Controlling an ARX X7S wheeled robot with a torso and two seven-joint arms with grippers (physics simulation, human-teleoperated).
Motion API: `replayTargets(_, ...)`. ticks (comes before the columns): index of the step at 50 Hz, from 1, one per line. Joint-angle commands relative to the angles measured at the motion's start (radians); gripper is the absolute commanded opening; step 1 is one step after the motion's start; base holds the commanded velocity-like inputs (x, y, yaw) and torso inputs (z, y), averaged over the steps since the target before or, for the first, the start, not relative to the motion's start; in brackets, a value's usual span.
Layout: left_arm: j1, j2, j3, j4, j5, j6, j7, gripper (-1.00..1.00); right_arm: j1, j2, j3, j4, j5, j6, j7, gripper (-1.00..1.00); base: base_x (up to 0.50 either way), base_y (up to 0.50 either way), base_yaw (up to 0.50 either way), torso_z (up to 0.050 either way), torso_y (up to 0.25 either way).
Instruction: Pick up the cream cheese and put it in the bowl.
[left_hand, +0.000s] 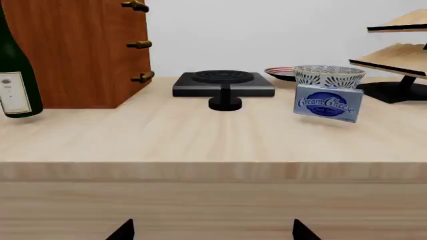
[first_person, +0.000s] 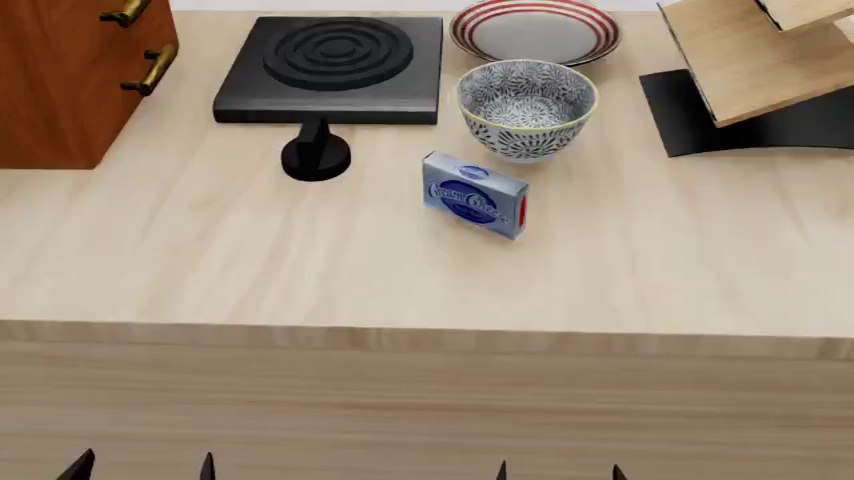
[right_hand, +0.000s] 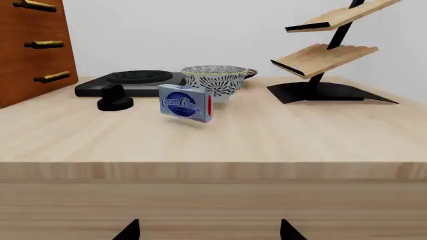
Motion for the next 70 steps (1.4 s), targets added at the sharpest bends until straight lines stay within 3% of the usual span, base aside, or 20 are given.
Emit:
replayTargets(1, 0.000, -0.010, 0.011, 0.000, -0.010, 0.000, -0.011, 1.00, 0.000, 0.009, -0.013, 0.000, 0.009, 0.000, 0.013, 1.00, 0.00, 0.00, 0.00, 0.000, 0.000)
replayTargets(20, 0.017, -0.072, 0.088, 0.023, -0.082, 0.022, -0.001, 1.00, 0.004, 0.058, -0.072, -0.001, 0.047, 0.018, 0.072, 1.00, 0.00, 0.00, 0.00, 0.003, 0.000)
replayTargets(63, 0.001, -0.110, 0.128, 0.011, -0.135, -0.017, -0.071, 1.00, 0.014, 0.108, -0.136, 0.019, 0.073, -0.007, 0.142, 1.00, 0.00, 0.00, 0.00, 0.049, 0.000)
replayTargets(70, 0.029, -0.125, 0.117, 0.081, -0.142, 0.027, -0.087, 1.00, 0.007, 0.122, -0.146, -0.020, 0.059, 0.029, 0.164, 1.00, 0.00, 0.00, 0.00, 0.000, 0.000)
